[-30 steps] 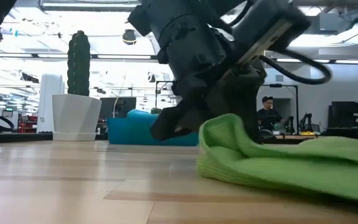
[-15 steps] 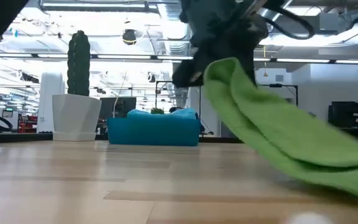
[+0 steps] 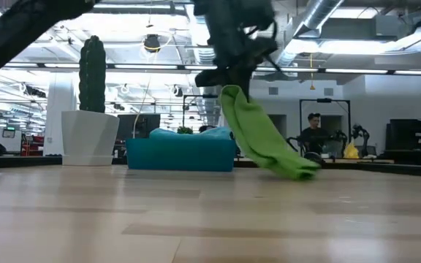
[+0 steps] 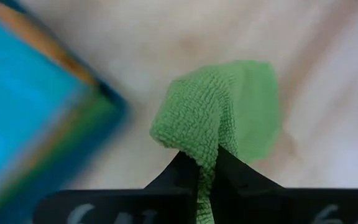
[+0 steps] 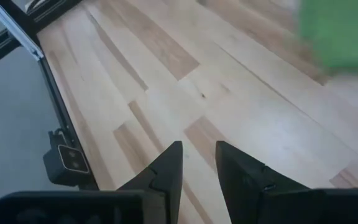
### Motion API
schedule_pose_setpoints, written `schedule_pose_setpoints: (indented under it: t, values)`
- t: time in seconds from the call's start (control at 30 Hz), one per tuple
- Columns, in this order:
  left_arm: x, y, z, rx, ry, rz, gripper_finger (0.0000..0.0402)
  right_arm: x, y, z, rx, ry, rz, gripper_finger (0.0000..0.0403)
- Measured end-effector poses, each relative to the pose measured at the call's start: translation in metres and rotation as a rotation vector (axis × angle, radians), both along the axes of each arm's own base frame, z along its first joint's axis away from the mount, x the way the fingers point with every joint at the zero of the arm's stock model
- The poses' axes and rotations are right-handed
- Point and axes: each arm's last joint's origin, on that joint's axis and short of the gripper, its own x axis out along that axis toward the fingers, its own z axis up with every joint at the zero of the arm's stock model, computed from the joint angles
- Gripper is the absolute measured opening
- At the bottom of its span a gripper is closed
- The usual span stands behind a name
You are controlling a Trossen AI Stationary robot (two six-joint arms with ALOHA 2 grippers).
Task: Fold microfiber towels
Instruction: Put the green towel into the blue bin
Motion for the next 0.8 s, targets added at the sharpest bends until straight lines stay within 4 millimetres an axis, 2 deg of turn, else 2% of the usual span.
schedule_pose_setpoints:
  t: [0.2, 0.37, 0.57, 0.7, 0.8]
  values:
    - [-0.028, 0.079, 0.034, 0.032, -0.054, 0.146, 0.0003, 0.002, -0.001, 0.0, 0.002, -0.001, -0.008, 0.012]
    - [-0.069, 0.119, 0.054, 0.043, -0.02, 0.244, 0.0003, 0.002, -0.001, 0.0, 0.014, -0.007, -0.012, 0.012]
    - [-0.113, 0.139, 0.079, 0.139, 0.075, 0.319, 0.0003, 0.004, -0.002, 0.0, 0.014, -0.007, -0.018, 0.012]
    - [-0.125, 0.143, 0.082, 0.165, 0.139, 0.324, 0.0003, 0.007, -0.004, 0.0, 0.007, -0.007, -0.027, 0.012]
    - [-0.124, 0.141, 0.079, 0.171, 0.153, 0.32, 0.0008, 0.009, -0.007, 0.0, -0.005, 0.0, -0.032, 0.012]
